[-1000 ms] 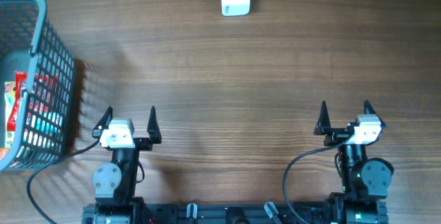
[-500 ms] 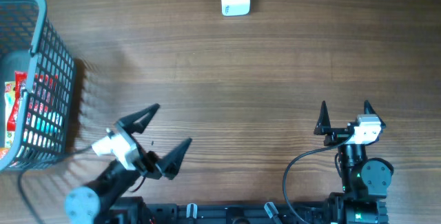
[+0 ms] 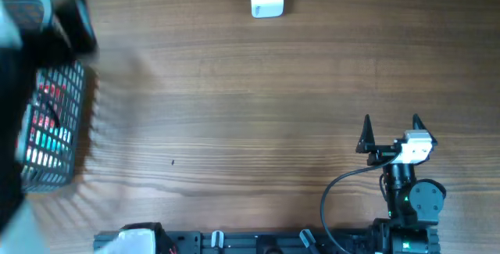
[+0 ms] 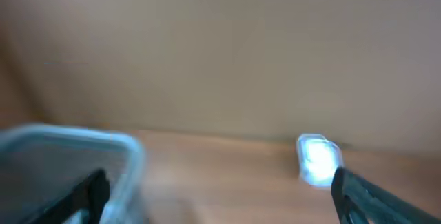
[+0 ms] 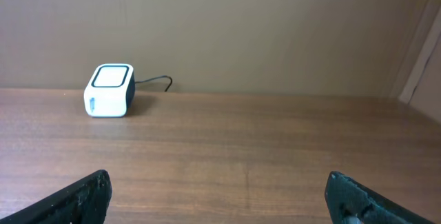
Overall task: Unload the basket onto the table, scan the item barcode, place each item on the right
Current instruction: 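Reach the left gripper into the grey basket and grasp the red snack bag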
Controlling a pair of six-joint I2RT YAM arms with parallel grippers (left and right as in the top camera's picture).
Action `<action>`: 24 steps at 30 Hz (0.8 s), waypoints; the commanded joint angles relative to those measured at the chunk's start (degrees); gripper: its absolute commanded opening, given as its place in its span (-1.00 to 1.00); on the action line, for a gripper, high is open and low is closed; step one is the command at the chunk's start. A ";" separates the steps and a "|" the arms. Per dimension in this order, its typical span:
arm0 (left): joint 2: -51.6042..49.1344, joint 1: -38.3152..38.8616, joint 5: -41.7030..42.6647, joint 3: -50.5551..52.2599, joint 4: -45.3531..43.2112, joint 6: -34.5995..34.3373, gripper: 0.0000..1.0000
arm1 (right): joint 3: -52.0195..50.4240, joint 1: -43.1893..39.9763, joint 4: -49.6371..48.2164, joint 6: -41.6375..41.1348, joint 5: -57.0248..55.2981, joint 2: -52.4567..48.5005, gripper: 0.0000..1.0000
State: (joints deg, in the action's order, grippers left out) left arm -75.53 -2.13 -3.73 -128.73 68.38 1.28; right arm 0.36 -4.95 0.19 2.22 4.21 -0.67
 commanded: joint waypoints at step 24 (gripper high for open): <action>-55.56 -43.67 6.75 -1.40 20.28 -3.04 1.00 | -0.07 0.17 -0.22 -0.74 -0.79 0.24 0.99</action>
State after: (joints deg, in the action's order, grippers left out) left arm -130.41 -45.50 2.09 -132.33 90.50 -6.09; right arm 0.36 -4.93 0.12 2.22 4.01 -0.78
